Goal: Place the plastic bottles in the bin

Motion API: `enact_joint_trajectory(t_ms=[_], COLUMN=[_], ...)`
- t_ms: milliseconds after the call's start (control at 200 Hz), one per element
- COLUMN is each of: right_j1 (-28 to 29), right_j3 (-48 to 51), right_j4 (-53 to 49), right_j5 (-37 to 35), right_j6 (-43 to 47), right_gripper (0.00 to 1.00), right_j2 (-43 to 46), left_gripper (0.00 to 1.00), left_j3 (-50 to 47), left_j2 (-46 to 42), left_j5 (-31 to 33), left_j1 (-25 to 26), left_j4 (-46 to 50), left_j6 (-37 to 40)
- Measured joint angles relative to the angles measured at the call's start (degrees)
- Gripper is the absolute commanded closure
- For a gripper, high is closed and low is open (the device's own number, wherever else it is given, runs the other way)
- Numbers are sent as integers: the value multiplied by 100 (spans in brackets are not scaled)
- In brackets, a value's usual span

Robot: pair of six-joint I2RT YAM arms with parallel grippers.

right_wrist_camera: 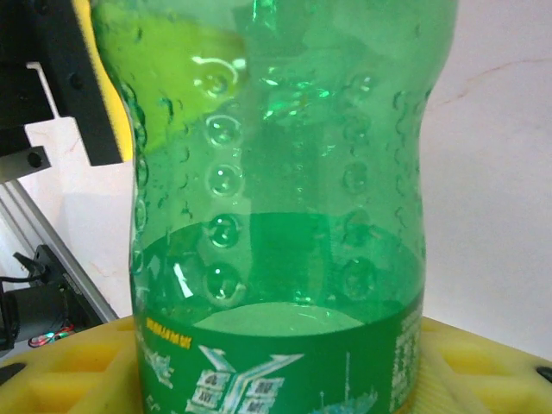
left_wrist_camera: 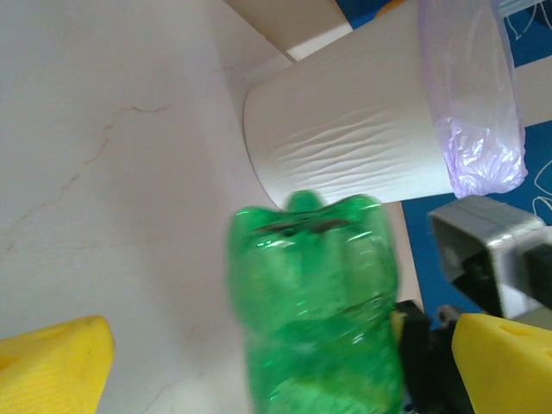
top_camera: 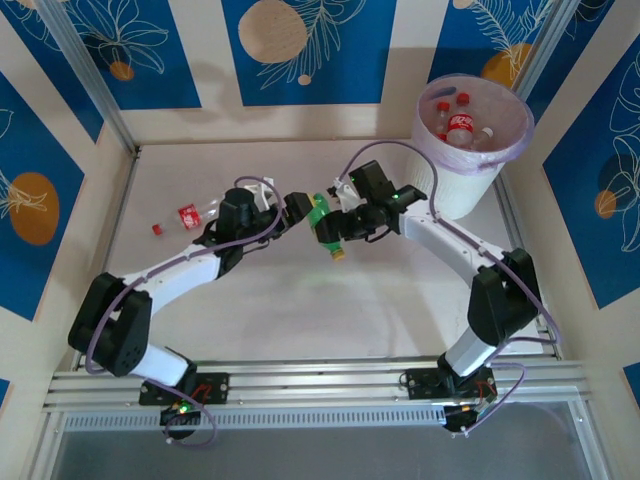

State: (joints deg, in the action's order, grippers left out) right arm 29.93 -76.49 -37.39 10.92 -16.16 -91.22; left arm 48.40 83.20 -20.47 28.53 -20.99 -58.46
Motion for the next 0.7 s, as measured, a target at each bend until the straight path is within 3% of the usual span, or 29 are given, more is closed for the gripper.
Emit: enact_joint_trajectory(t_ms=[300,460,565,700], right_j1=[-970,-1622,-2041,-2605], right_j3=[-1506,-2511,-2959,-3373], right_j4=[-802,-1019,-1021,-973], right_j5=[-723,-1276,-1665,-2142], right_j6=[706,1069,1250,1405], right_gripper=[51,54,63,63], right_j2=[575,636,636,516], left_gripper=[1,1,2,2], left_j3=[-55,-214,-243,-243], left_j2=[-299,-446,-544,-741], left_j5=[487,686,778,973], left_j1=[-61,-61,-61,-61], left_j4=[723,979,1154,1429], left_j6=[179,203,208,267])
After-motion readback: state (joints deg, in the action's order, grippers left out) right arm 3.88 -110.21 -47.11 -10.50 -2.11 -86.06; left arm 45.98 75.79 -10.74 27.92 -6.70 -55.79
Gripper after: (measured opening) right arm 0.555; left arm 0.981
